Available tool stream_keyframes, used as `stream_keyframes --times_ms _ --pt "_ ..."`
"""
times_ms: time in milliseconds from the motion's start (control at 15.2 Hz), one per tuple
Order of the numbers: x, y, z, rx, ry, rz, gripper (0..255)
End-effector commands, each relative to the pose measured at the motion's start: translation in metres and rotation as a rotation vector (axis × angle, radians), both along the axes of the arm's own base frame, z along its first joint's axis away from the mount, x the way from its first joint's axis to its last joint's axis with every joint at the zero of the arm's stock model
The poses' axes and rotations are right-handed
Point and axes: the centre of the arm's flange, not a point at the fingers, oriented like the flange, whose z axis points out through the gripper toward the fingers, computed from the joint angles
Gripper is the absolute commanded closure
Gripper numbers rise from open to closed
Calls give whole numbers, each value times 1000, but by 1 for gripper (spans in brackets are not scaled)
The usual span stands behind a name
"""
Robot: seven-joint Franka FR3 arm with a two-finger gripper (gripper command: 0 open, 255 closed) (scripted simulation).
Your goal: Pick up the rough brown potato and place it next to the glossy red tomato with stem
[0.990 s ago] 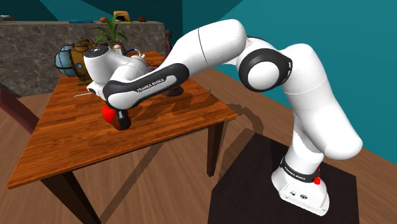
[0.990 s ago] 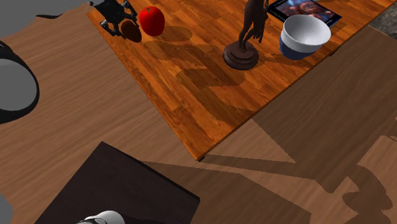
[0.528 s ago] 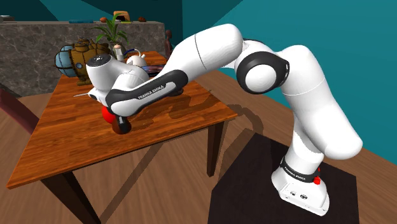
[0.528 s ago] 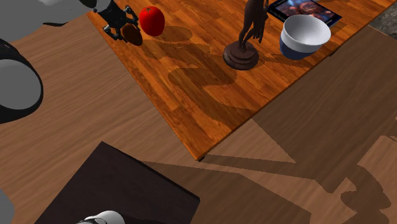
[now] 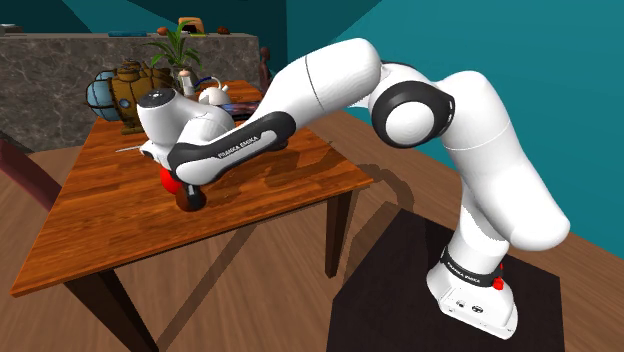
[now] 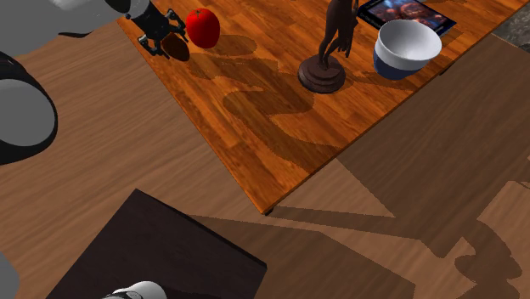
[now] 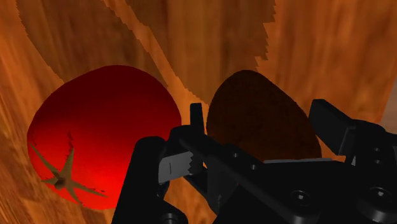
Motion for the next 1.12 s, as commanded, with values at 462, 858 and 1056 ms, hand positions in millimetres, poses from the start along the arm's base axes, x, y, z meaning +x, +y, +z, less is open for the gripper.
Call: stream_keyframes --times_ms 462,858,1056 --pt "-10 5 32 -5 9 -1 0" --pt "-13 7 41 -5 9 -1 0" --pt "-13 7 41 -5 9 -1 0"
